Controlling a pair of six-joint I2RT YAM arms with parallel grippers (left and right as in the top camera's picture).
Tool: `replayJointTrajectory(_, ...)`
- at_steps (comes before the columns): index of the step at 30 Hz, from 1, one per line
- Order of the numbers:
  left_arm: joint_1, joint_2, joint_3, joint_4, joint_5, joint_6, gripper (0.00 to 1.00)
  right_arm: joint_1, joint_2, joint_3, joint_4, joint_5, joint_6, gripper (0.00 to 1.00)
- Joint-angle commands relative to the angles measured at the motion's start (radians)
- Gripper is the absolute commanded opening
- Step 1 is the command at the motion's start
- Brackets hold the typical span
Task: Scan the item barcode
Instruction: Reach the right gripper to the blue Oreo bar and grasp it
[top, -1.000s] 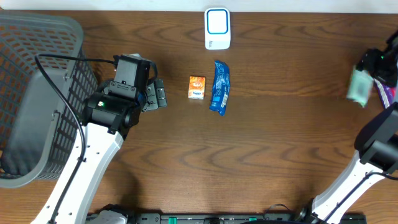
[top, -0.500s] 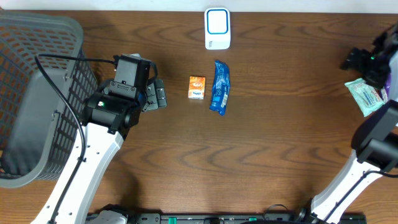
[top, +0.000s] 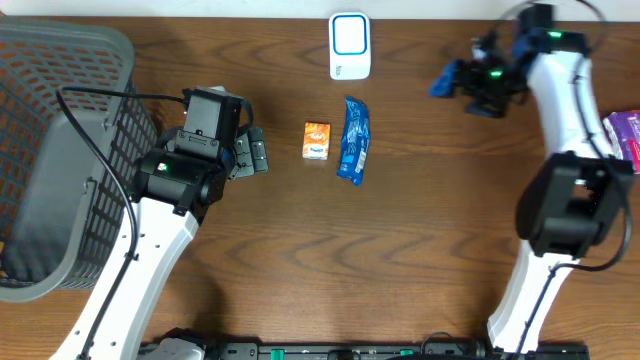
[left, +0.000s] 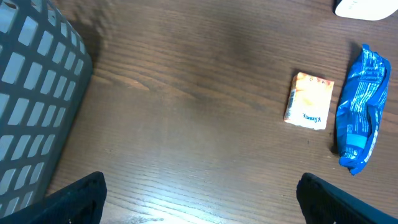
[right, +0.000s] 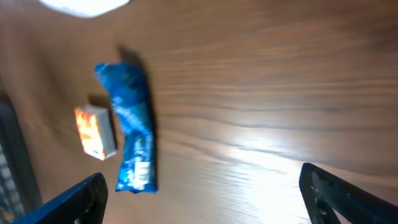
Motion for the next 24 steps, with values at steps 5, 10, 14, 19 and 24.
replayJointTrajectory(5, 0.002, 0.002, 0.005, -0.003, -0.006, 0.02, 0.98, 0.214, 0.0, -0.009, 0.077, 0.306, 0.265, 0.82)
replayJointTrajectory(10, 0.002, 0.002, 0.005, -0.003, -0.006, 0.02, 0.98, 0.348, 0.0, -0.009, 0.148, 0.489, 0.383, 0.71)
replayJointTrajectory(14, 0.002, 0.002, 0.005, -0.003, -0.006, 0.02, 0.98, 0.443, 0.0, -0.013, 0.165, 0.669, 0.473, 0.58)
replayJointTrajectory(19, 0.002, 0.002, 0.005, -0.003, -0.006, 0.02, 0.98, 0.528, 0.0, -0.047, 0.213, 0.76, 0.526, 0.5)
replayJointTrajectory(24, 0.002, 0.002, 0.005, -0.003, -0.006, 0.02, 0.98, 0.578, 0.0, -0.14, 0.316, 0.807, 0.552, 0.47)
